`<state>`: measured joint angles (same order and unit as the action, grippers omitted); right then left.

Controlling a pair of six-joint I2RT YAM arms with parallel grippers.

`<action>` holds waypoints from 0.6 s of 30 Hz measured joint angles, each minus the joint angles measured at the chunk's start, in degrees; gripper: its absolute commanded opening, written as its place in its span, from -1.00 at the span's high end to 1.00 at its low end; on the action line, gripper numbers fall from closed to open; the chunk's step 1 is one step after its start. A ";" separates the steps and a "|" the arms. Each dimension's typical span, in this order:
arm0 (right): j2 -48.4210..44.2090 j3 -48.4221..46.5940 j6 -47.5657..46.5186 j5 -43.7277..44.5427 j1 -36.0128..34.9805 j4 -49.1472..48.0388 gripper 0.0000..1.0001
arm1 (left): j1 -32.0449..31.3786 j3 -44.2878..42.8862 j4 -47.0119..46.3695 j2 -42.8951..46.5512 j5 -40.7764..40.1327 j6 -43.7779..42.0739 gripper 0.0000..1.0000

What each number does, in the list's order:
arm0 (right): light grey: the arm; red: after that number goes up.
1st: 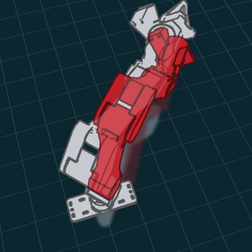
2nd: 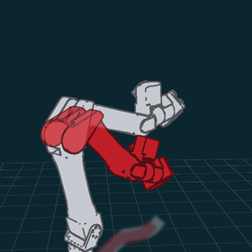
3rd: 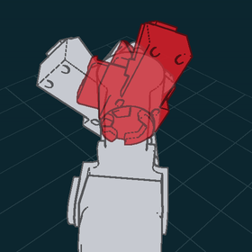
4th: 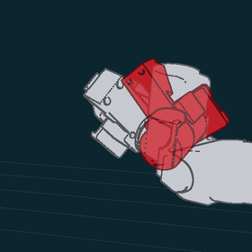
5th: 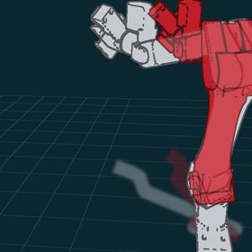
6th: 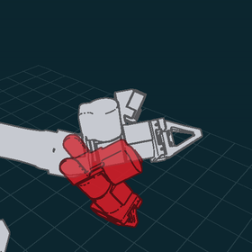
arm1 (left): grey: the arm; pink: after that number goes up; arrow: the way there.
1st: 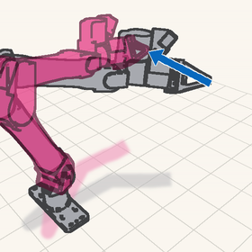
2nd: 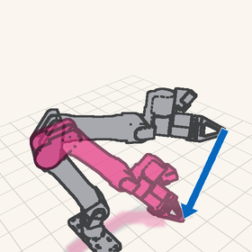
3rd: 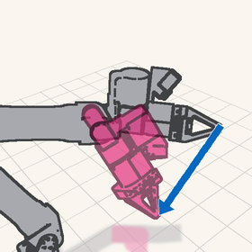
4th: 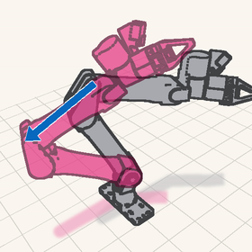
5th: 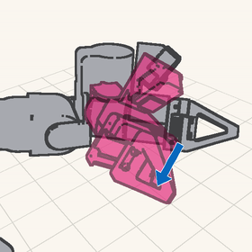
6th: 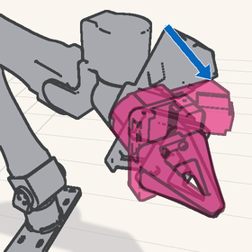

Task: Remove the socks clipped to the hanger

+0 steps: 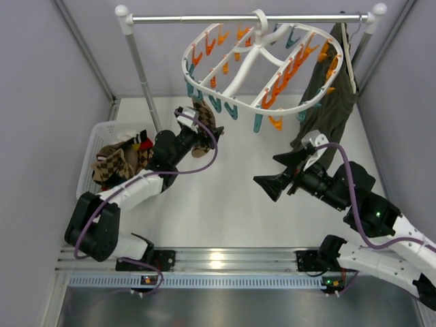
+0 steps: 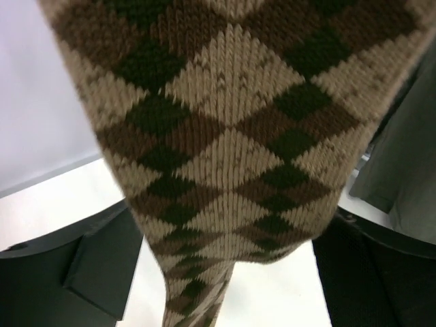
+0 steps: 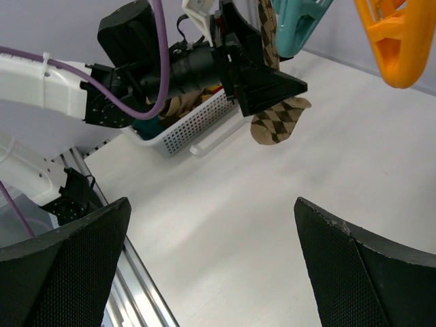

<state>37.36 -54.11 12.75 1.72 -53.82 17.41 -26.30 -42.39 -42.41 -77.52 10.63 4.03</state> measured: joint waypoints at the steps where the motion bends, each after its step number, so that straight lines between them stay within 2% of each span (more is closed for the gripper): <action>1: 0.31 0.00 -0.15 -0.13 0.00 0.00 -0.99 | 0.00 -0.96 -0.15 -1.20 -0.02 -0.04 -0.68; 3: 0.83 0.00 -0.31 -0.33 0.00 0.00 -0.99 | 0.00 -2.78 -0.81 -3.34 -0.02 -0.11 -0.21; 4: 1.03 0.00 -0.37 -0.37 0.00 0.00 -0.99 | 0.00 -3.63 -0.90 -4.20 -0.02 -0.11 0.18; 6: 1.31 0.00 -0.61 -0.42 0.00 -0.02 -0.99 | 0.00 -4.90 -1.07 -5.25 0.00 0.15 0.52; 8: 1.44 0.00 -0.72 -0.50 0.00 -0.04 -0.99 | -0.07 -5.57 -1.31 -5.53 -0.33 0.52 0.99; 14: 1.84 -1.60 -0.74 -0.57 0.00 -0.26 -0.99 | -2.73 -4.37 -1.42 -2.91 -6.16 0.90 1.00; 18: 2.47 -4.50 -0.55 -0.61 0.00 -0.44 -0.99 | -6.54 -0.37 -1.42 3.56 -12.44 2.03 1.00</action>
<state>39.83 -58.61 12.21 1.10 -53.82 16.97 -32.84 -42.76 -43.83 -73.95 -1.80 6.07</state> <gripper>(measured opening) 0.993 0.050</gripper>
